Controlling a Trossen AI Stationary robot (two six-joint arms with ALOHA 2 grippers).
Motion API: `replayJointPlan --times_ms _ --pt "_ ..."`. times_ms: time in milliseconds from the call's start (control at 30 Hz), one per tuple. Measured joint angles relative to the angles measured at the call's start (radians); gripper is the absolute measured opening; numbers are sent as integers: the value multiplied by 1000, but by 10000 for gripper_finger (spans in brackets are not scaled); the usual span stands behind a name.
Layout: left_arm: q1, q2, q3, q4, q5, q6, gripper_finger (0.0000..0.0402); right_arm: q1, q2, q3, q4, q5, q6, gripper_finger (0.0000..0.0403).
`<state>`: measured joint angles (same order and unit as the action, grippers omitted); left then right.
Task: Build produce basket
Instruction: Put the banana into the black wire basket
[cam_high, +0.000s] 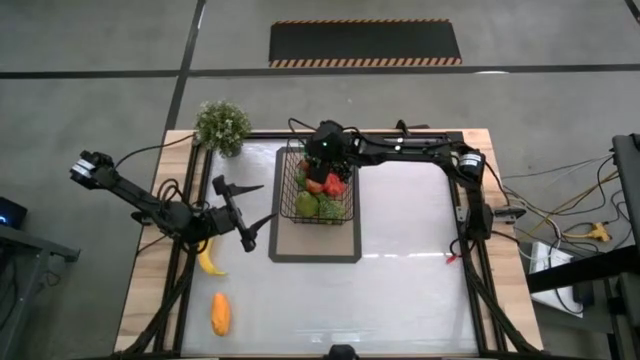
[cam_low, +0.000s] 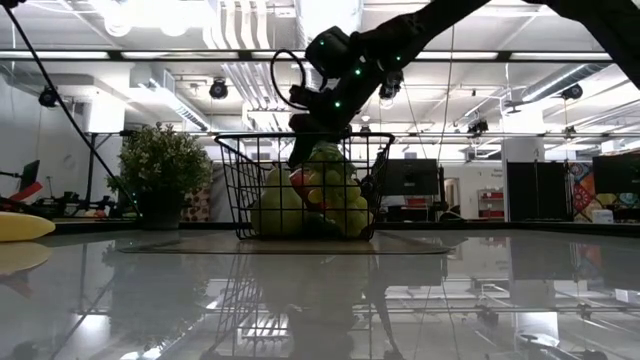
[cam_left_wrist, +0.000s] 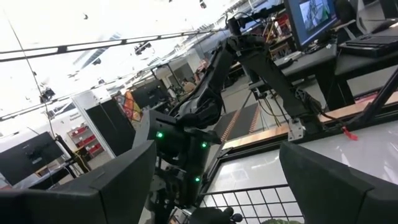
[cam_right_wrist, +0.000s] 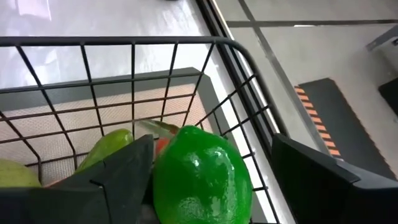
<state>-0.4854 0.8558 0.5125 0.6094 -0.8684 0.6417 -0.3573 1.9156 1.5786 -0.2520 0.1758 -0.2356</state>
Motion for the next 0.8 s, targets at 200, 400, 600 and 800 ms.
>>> replayJointPlan --times_ms 200,400,600,800 --pt "0 0 -3 3 0 0 322 4 -37 -1 -4 1 1 313" --pt "0 2 -7 5 0 -5 322 42 -116 -1 -62 2 2 307" --pt "0 6 -7 9 -1 -74 322 116 -237 -6 -185 1 33 292" --pt "0 15 -13 -1 -60 -269 322 223 -376 -93 -239 0 75 282"
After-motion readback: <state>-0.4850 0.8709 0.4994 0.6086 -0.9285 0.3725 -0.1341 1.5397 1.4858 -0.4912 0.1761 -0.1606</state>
